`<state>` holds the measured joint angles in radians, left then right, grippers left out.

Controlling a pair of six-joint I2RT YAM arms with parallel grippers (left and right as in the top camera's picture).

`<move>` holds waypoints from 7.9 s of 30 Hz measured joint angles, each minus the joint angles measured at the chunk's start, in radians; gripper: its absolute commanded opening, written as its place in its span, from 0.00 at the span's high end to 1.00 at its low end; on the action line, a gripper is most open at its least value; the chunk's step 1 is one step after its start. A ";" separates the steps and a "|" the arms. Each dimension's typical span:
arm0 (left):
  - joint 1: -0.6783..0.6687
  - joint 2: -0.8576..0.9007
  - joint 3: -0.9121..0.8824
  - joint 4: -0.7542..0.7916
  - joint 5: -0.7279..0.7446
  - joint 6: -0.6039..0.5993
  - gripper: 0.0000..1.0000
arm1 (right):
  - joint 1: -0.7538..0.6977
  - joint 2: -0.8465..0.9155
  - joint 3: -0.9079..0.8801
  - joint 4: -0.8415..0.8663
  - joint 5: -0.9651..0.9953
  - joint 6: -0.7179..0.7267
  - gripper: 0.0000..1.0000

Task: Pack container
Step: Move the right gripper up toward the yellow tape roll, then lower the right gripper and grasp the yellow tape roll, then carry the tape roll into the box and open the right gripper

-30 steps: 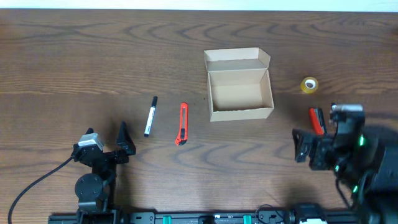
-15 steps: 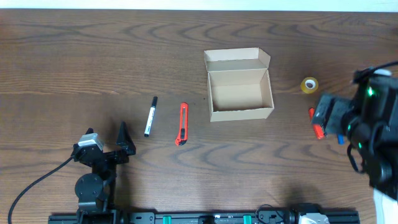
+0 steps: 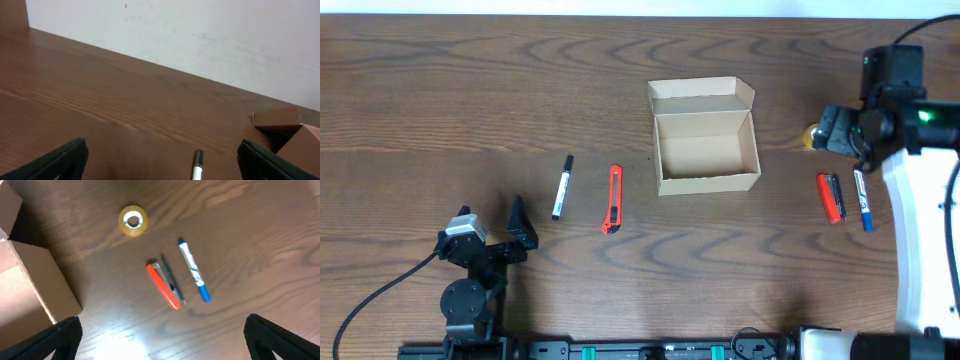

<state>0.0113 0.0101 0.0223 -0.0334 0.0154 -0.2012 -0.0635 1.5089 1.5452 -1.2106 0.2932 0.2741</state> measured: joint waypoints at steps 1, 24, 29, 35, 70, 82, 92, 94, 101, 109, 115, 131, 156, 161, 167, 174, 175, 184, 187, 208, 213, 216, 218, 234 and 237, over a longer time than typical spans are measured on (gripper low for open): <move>0.000 0.000 0.000 0.000 0.000 0.000 0.05 | 0.000 0.016 0.000 0.017 -0.008 -0.006 0.01; 0.000 0.000 0.000 0.000 0.000 0.000 0.05 | -0.169 0.161 0.001 0.362 -0.245 -0.231 0.01; 0.000 0.000 0.000 0.000 0.000 0.000 0.05 | -0.169 0.241 0.001 0.355 -0.361 -0.284 0.01; 0.000 0.000 0.000 0.000 0.000 0.000 0.05 | -0.169 0.351 0.001 0.317 -0.463 -0.343 0.04; 0.000 0.000 0.000 0.000 0.000 0.000 0.05 | -0.169 0.530 0.001 0.373 -0.499 -0.437 0.01; 0.000 0.000 0.000 0.000 0.000 0.000 0.05 | -0.169 0.602 0.001 0.412 -0.487 -0.440 0.01; 0.000 0.000 0.000 0.000 0.000 0.000 0.05 | -0.169 0.609 0.001 0.445 -0.484 -0.440 0.01; 0.000 0.000 0.000 0.000 0.000 0.000 0.05 | -0.169 0.610 0.001 0.446 -0.483 -0.441 0.01; 0.000 0.000 0.000 0.000 0.000 0.000 0.05 | -0.169 0.610 0.001 0.446 -0.483 -0.440 0.01; 0.000 0.000 0.000 0.000 0.000 0.000 0.05 | -0.169 0.610 0.001 0.449 -0.483 -0.440 0.01; 0.000 0.000 0.000 0.000 0.000 0.000 0.05 | -0.169 0.610 0.000 0.454 -0.483 -0.440 0.01; 0.000 0.000 0.000 0.000 0.000 0.000 0.05 | -0.169 0.610 -0.053 0.497 -0.483 -0.440 0.01; 0.000 0.000 0.000 0.000 0.000 0.000 0.05 | -0.169 0.610 -0.060 0.517 -0.477 -0.445 0.99; 0.000 0.000 0.000 0.000 0.000 0.000 0.05 | -0.169 0.610 -0.060 0.517 -0.477 -0.440 0.99; 0.000 0.000 0.000 0.000 0.000 0.000 0.05 | -0.169 0.610 -0.060 0.517 -0.478 -0.439 0.99; 0.000 0.000 0.000 0.000 0.000 0.000 0.05 | -0.169 0.610 -0.026 0.468 -0.488 -0.435 0.99; 0.000 0.000 0.000 0.000 0.000 0.000 0.05 | -0.169 0.610 -0.011 0.454 -0.494 -0.434 0.99; 0.000 0.000 0.000 0.000 0.000 0.000 0.05 | -0.169 0.576 0.239 0.246 -0.571 -0.428 0.99; 0.000 0.000 0.000 0.000 0.000 0.000 0.05 | -0.168 0.538 0.333 0.174 -0.598 -0.427 0.99; 0.000 0.000 0.000 0.000 0.000 0.000 0.05 | 0.169 0.193 0.474 -0.141 -0.731 -0.450 0.99; 0.000 0.000 0.000 0.000 0.000 0.000 0.05 | 0.271 0.195 0.436 -0.125 -0.679 -0.459 0.99; 0.000 0.000 0.000 0.000 0.000 0.000 0.05 | 0.306 0.198 0.387 -0.083 -0.633 -0.460 0.99; 0.000 0.000 0.000 0.000 0.000 0.000 0.05 | 0.317 0.205 0.328 -0.039 -0.608 -0.460 0.99; 0.000 0.000 0.000 0.000 0.000 0.000 0.05 | 0.322 0.282 -0.064 0.268 -0.582 -0.450 0.99; 0.000 0.000 0.000 0.000 0.000 0.000 0.05 | 0.322 0.283 -0.121 0.316 -0.590 -0.444 0.99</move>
<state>0.0113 0.0101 0.0223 -0.0338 0.0151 -0.2012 0.2588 1.7924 1.4242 -0.8944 -0.2970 -0.1703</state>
